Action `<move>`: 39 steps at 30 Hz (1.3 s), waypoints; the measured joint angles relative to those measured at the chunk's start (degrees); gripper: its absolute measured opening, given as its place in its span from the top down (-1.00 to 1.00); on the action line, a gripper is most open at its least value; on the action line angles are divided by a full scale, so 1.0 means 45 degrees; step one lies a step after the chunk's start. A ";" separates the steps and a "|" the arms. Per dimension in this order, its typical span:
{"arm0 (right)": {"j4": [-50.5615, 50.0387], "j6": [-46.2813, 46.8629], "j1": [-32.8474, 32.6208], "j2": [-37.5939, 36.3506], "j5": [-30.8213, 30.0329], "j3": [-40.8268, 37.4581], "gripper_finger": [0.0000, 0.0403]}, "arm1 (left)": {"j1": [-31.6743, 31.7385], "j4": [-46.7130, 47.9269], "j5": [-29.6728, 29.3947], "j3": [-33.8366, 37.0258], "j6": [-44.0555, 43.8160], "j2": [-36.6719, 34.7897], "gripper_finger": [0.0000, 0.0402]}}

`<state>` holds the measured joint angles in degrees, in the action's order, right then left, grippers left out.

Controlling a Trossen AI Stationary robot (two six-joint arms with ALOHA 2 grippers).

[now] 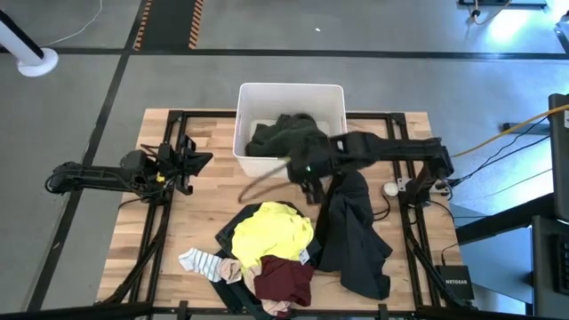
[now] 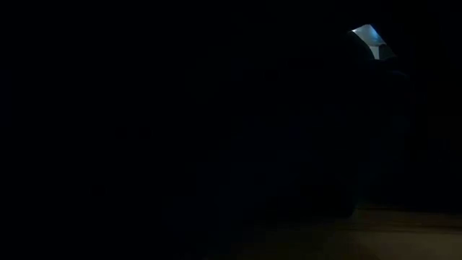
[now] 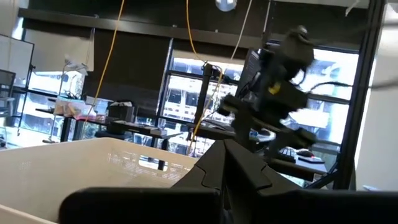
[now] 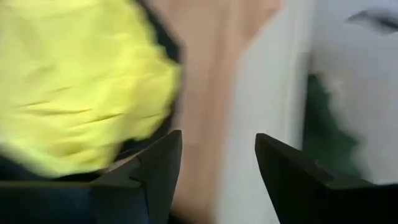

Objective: Sort clothes
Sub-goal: Put the yellow shirt into the white bin

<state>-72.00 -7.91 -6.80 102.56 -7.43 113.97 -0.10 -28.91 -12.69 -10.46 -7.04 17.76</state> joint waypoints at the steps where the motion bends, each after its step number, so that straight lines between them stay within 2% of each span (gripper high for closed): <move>1: -0.0245 0.0471 -0.0232 -0.0005 0.0344 0.0000 -0.10 | 0.0000 -0.0029 0.0002 -0.0002 -0.0028 0.0005 0.99; 4: -0.0545 0.1288 -0.1094 0.0006 0.0955 -0.0005 -0.10 | 0.0000 -0.0110 0.0003 -0.0005 0.0002 0.0000 0.99; 8: -0.0124 0.1323 -0.2312 0.0100 0.1017 -0.0010 -0.10 | 0.0000 -0.0102 0.0005 -0.0005 -0.0035 0.0000 0.99; 17: 0.3521 0.1322 -0.3913 0.0192 0.0909 -0.1345 -0.10 | 0.0000 -0.0053 0.0000 -0.0005 -0.0114 0.0005 0.99; 20: 0.4566 0.1252 -0.4132 0.0214 0.1045 -0.2020 -0.10 | 0.0000 -0.0041 0.0001 -0.0005 -0.0109 0.0000 0.99; 24: 0.5583 0.0941 -0.4279 0.0214 0.1717 -0.2856 -0.10 | 0.0001 -0.0029 0.0004 -0.0005 -0.0108 0.0000 0.99; 28: 0.7529 0.1085 -0.4277 0.0214 0.2548 -0.3899 -0.10 | 0.0000 -0.0029 0.0000 -0.0005 -0.0108 0.0002 0.99; 34: 0.9296 0.1173 -0.4267 0.0219 0.2668 -0.4913 -0.10 | 0.0001 -0.0030 0.0005 -0.0005 -0.0101 0.0000 0.98; 39: 1.1156 0.1777 -0.4265 0.0265 0.2665 -0.5081 -0.10 | 0.0004 -0.0034 0.0004 -0.0005 -0.0001 0.0000 0.98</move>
<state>-21.80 0.09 -25.99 103.76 4.56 91.11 -0.08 -29.06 -12.67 -10.48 -7.05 17.76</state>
